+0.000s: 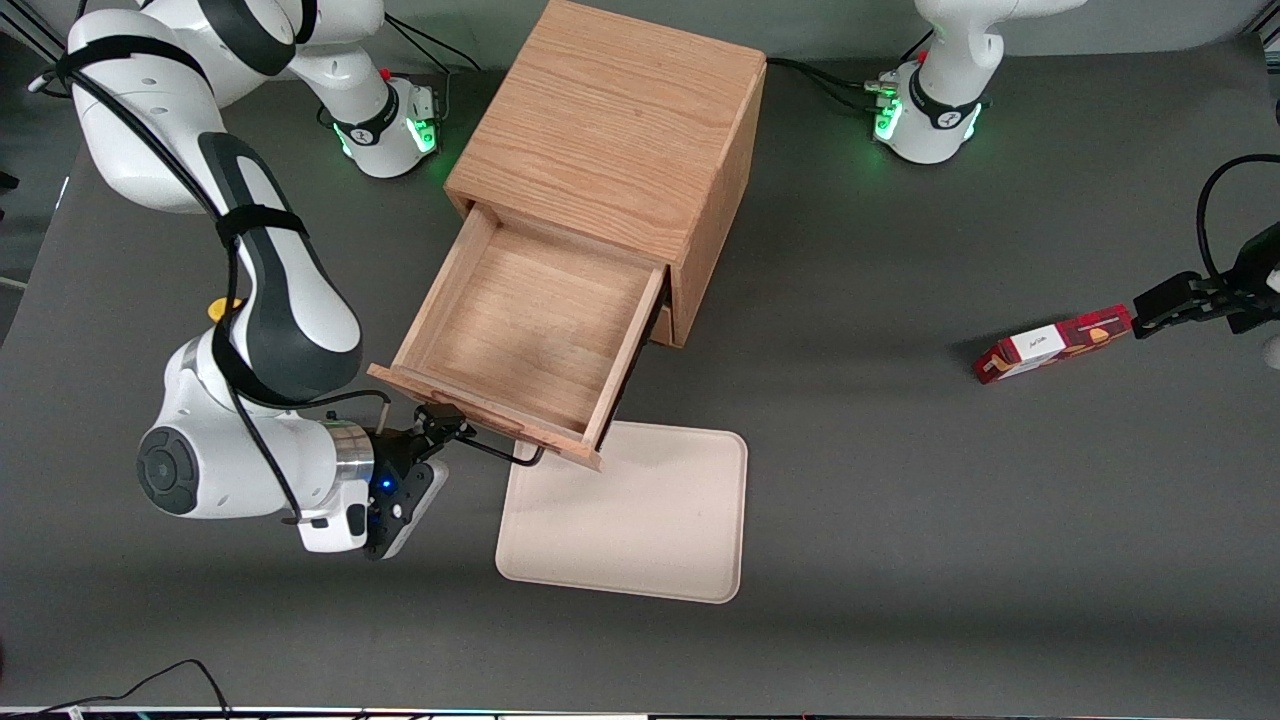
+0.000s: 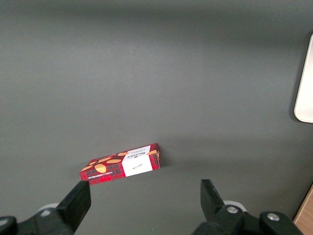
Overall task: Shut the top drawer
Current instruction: 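Bring the right gripper against the open drawer's front panel beside the handle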
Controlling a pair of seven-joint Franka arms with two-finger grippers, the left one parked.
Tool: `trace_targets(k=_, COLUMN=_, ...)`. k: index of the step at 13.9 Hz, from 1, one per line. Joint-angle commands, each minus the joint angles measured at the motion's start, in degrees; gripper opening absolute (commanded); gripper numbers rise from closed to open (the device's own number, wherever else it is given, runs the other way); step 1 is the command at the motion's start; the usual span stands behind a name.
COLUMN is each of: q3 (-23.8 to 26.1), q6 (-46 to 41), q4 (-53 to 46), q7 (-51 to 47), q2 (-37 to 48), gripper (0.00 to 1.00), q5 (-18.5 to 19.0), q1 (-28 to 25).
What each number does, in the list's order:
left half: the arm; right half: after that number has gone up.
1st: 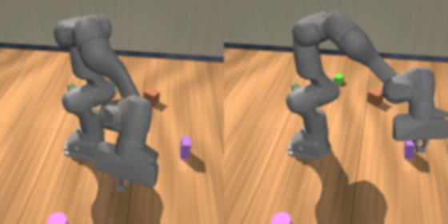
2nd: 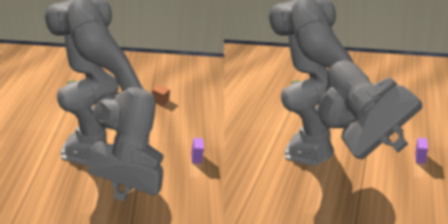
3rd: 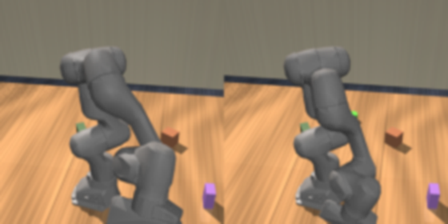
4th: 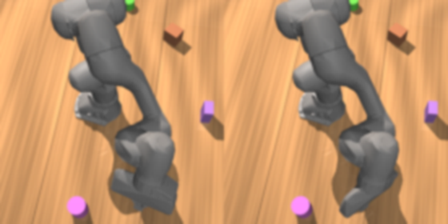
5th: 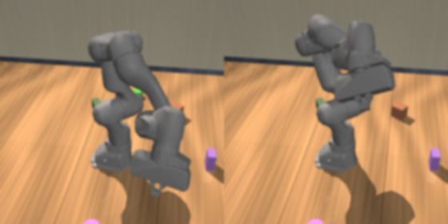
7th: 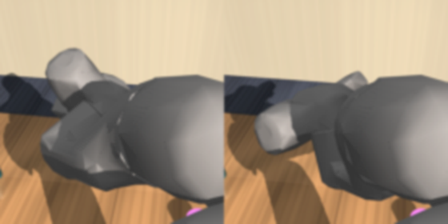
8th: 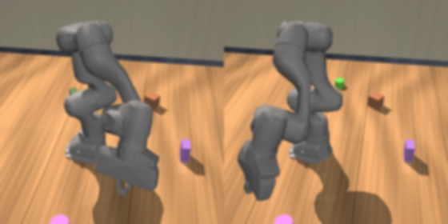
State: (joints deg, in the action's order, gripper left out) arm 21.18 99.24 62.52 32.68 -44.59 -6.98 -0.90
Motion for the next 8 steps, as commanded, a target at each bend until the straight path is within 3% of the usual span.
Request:
trace_targets(k=1, q3=-0.09, q6=0.87, q4=-1.61, q7=1.34, q2=-1.47, gripper=1.0, q5=1.35, q1=-0.5)
trace_targets(k=8, q3=0.18, q6=3.32, q4=0.58, q7=1.43, q2=-1.82, gripper=1.0, q5=4.43, q1=-1.21)
